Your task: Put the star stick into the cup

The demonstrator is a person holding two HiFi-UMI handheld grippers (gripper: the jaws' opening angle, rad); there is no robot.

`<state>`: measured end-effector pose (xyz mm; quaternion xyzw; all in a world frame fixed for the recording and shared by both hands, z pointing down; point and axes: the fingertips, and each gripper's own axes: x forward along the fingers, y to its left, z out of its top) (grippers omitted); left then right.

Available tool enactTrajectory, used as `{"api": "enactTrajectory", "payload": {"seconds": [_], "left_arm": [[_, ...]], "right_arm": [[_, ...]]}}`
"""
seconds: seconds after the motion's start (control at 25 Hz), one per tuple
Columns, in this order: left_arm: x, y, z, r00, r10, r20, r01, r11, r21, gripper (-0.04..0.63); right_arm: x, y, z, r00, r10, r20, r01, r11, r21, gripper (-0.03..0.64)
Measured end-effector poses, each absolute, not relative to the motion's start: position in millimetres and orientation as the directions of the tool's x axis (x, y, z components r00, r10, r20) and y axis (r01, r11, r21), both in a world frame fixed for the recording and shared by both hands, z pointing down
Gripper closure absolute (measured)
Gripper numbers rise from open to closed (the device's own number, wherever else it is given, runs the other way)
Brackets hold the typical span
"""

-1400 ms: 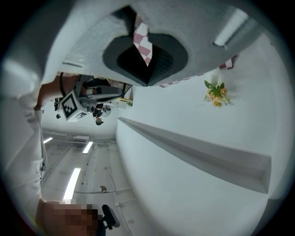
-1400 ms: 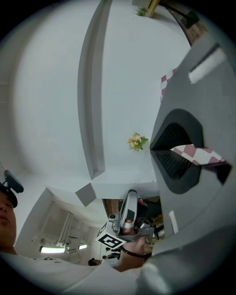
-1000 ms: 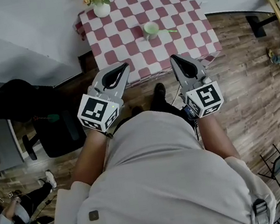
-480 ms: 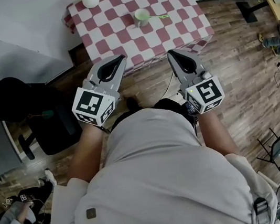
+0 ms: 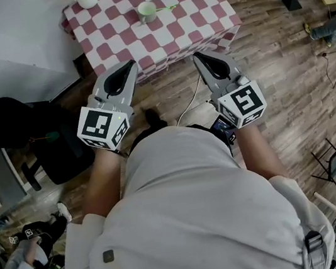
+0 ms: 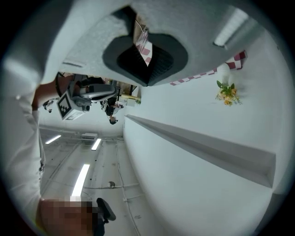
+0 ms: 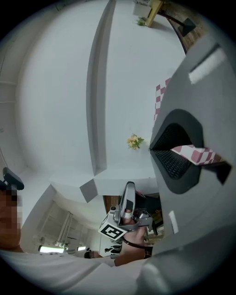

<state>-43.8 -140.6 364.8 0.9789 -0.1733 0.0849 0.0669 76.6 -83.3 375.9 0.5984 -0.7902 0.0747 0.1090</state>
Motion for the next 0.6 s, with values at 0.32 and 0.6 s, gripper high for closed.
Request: {"api": "enactTrajectory", "payload": {"seconds": [0.32, 0.6], "left_arm": [[-18, -85, 368, 0.913, -0.357, 0.198, -0.379, -0.922, 0.084, 0.592], [0, -30, 370, 0.901, -0.382, 0.204, -0.405, -0.911, 0.080, 0.592]], "right_arm": [[107, -28, 381, -0.273, -0.926, 0.261, -0.960, 0.282, -0.003, 0.607], [126, 25, 386, -0.300, -0.920, 0.252, -0.952, 0.304, -0.024, 0.607]]}}
